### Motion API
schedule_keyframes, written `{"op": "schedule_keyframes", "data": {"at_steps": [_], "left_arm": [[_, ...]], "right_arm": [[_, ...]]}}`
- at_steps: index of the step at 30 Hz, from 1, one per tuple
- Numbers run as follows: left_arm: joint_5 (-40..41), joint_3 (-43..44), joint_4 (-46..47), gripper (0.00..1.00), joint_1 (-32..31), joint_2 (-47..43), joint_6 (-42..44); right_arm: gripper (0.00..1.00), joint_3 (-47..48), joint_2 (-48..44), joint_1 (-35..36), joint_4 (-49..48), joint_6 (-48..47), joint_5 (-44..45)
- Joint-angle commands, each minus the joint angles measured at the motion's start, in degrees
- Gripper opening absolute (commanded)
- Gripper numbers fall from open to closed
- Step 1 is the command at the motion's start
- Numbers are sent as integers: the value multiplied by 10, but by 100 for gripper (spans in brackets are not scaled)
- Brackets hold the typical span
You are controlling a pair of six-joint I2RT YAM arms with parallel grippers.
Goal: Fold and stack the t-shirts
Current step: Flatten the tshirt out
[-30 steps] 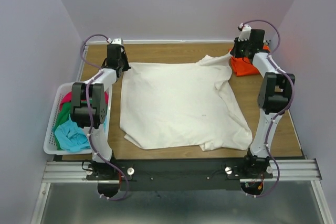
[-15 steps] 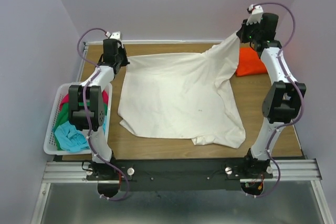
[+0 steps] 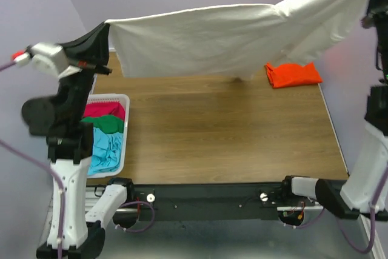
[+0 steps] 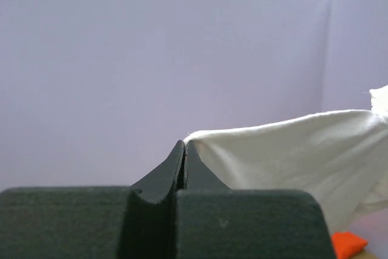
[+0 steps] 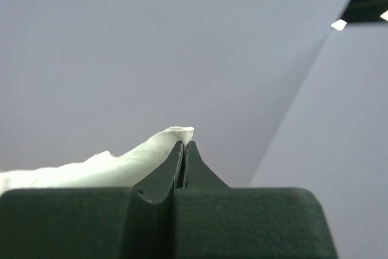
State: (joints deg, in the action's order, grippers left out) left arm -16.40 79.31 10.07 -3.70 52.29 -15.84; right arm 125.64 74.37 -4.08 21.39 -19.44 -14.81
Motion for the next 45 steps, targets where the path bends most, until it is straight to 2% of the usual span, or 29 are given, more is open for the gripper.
{"op": "schedule_keyframes", "data": {"at_steps": [1, 5, 8, 13, 16, 22, 23, 25, 26, 27, 30, 31, 32, 33, 35, 37, 39, 45], "left_arm": [[-34, 11, -6, 0, -3, -60, -16], [-32, 79, -31, 0, -4, -87, -15], [-27, 104, -33, 0, -5, -94, -21], [-20, 96, -36, 0, -7, -95, -12], [-14, 43, -32, 0, -7, -98, -4], [23, -183, 25, 0, -7, -95, 12], [31, -234, 42, 0, -7, -75, 14], [46, -276, 64, 0, -6, -40, 13], [50, -303, 72, 0, -7, 5, 13], [53, -311, 78, 0, -6, 31, 11], [95, -304, 88, 0, -6, 155, 6], [118, -270, 74, 0, -4, 230, 5], [124, -251, 69, 0, -4, 267, 7], [129, -226, 59, 0, -3, 305, 7], [136, -142, 17, 0, -2, 419, 15], [146, -55, -35, 0, 1, 517, 26], [150, -15, -61, 0, 4, 560, 32], [158, 53, -72, 0, 5, 630, 47]], "right_arm": [[1, 77, -35, 1, 45, -38, 85], [1, 172, -42, 1, 45, -55, 123], [1, 209, -42, 1, 43, -66, 134], [1, 165, -47, 1, 38, -75, 143], [1, 93, -48, 1, 38, -74, 132], [1, -100, -31, 1, 21, -38, 66], [1, -161, -20, 1, 0, -31, 53], [1, -230, -11, 1, -30, -22, 11], [1, -287, 10, 1, -70, -15, 4], [1, -306, 26, 1, -87, 3, -5], [2, -338, 131, 1, -121, 30, -30], [2, -348, 160, 1, -155, 40, -36], [2, -357, 220, 1, -174, 49, -42], [2, -356, 220, 1, -193, 59, -50], [2, -335, 320, 2, -226, 90, -58], [2, -271, 420, 1, -229, 123, -48], [2, -216, 487, 2, -224, 142, -33], [3, -175, 523, 3, -216, 133, -25]]}}
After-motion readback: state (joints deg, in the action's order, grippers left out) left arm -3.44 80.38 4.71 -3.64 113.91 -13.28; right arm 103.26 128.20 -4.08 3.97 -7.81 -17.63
